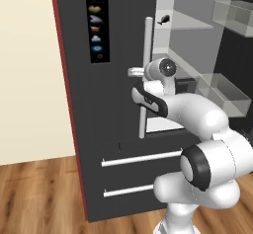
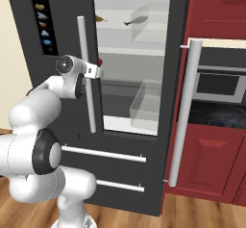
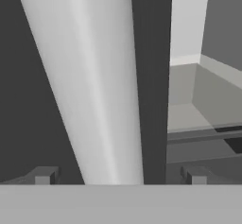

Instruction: Open the fridge, remove the pear, bell pepper, and fish, and place them on any counter.

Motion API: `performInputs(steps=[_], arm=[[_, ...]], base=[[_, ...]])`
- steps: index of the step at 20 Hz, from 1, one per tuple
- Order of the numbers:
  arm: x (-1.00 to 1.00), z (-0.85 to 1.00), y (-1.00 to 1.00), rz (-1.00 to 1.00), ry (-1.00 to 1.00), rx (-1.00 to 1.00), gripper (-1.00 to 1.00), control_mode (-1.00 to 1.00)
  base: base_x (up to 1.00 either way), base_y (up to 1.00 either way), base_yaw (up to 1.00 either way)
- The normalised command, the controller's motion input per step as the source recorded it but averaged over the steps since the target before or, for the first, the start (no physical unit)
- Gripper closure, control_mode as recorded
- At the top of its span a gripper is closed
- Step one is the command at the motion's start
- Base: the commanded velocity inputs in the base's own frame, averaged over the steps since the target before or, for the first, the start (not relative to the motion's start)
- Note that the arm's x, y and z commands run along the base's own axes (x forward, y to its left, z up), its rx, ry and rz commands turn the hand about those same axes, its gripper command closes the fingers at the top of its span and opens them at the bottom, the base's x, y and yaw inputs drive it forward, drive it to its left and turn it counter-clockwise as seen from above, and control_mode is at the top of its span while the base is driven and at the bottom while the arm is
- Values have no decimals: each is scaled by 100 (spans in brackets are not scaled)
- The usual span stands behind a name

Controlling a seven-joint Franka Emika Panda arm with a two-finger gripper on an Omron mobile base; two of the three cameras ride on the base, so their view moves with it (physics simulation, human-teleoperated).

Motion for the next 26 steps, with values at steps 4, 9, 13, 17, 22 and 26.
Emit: performInputs(steps=[4, 9, 13, 17, 22, 26], arm=[[62, -3, 3, -1, 1, 0, -100, -100], [67, -3, 0, 0, 2, 0, -100, -100], [0, 0, 0, 0, 0, 0, 100, -100], [-5, 0, 0, 0, 0, 0, 100, -100], [-59, 0, 15, -10, 0, 0, 100, -100], [-100, 0, 37, -32, -11, 0, 100, -100]], base=[[0, 0, 0], [0, 0, 0], [0, 0, 0], [0, 0, 0], [0, 0, 0], [0, 0, 0]])
